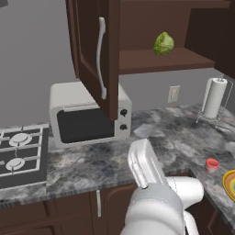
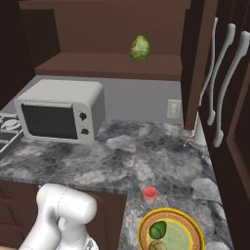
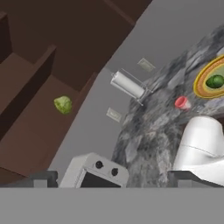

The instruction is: Pick the avocado and bread from the counter and place them on the plate. Then pick the jam from the cabinet and place it next to the plate. Lastly close the cabinet door.

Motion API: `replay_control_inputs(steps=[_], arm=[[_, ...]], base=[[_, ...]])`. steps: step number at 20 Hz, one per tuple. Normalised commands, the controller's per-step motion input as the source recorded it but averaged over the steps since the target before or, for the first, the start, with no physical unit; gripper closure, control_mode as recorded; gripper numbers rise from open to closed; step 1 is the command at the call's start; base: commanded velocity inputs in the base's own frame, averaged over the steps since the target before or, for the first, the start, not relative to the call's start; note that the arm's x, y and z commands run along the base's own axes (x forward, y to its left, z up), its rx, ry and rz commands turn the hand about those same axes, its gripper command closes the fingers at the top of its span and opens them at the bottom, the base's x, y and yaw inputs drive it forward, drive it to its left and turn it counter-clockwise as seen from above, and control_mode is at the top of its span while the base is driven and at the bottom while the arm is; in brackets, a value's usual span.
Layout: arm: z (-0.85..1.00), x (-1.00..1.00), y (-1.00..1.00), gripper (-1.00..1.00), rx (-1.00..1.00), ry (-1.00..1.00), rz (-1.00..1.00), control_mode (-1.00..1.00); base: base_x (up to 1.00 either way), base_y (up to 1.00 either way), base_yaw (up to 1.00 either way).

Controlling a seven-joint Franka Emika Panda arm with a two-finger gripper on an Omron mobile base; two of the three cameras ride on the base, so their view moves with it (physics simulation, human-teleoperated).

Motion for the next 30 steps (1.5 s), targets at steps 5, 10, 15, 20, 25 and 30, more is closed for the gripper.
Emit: replay_control_inputs(steps=[5,10,15,20,25,30], arm=[[0.00,0.51,0.30,-1.00,-0.01,-0.13,0.00,-1.00],[0.00,0.50,0.25,-1.00,0.00,-0.10,-0.01,-1.00],[0.00,0.48,0.27,-1.00,-0.01,-0.08,-0.02,-1.00],[0.00,0.42,0.25,-1.00,0.00,-0.06,-0.02,-1.00],[0.00,0.38,0.16,-1.00,0.00,-0.06,-0.04,-1.00],[0.00,0.43,0.06,-1.00,0.00,-0.04,-0.05,-1.00]], base=[[0.00,0.00,0.00],[0.00,0.00,0.00],[0.00,0.00,0.00],[0.00,0.00,0.00],[0.00,0.00,0.00],[0.00,0.00,0.00]])
